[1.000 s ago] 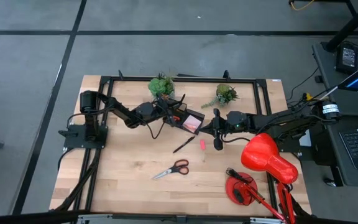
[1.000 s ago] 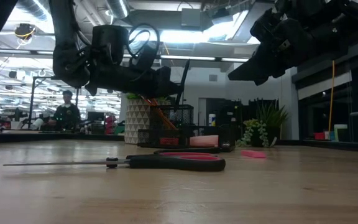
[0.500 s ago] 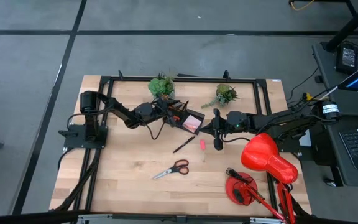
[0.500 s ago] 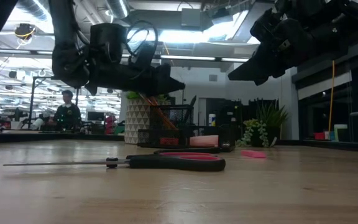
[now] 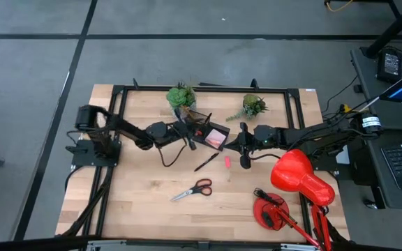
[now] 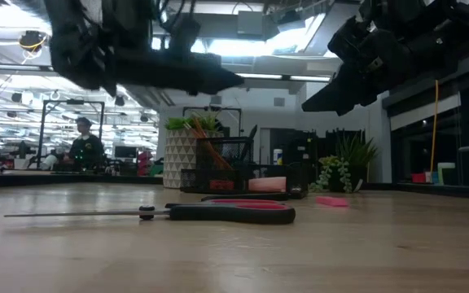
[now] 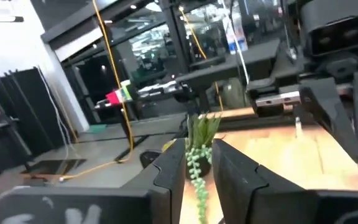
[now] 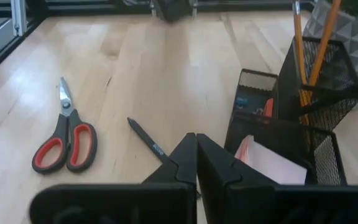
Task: Pick and place office supplies into organizer
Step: Put the pink eraser into the black desk organizer
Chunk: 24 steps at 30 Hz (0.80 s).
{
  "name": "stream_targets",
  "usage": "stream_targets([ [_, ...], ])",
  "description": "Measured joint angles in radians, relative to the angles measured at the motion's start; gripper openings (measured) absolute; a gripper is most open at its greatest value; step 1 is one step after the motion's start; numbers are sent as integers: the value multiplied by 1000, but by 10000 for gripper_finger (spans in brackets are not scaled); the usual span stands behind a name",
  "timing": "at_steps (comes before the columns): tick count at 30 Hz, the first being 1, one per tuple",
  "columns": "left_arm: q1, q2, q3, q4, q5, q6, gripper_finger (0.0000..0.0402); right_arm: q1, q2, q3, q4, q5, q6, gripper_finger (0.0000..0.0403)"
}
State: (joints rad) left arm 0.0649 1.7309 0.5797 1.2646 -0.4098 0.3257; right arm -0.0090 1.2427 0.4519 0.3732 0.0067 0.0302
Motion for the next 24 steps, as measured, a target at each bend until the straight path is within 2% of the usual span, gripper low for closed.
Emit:
stream_targets([
  [5, -47, -156, 0, -281, -18, 30, 51, 0, 0, 0, -13, 0, 20, 12],
  [13, -102, -393, 0, -759, 44, -98, 3, 1, 0, 0, -12, 0, -49, 12],
  [18, -136, -514, 0, -931, 46, -132, 2, 1, 0, 0, -11, 0, -75, 12],
  [24, -171, -607, 0, -1043, -1, -147, 2, 1, 0, 0, 5, 0, -68, 12],
])
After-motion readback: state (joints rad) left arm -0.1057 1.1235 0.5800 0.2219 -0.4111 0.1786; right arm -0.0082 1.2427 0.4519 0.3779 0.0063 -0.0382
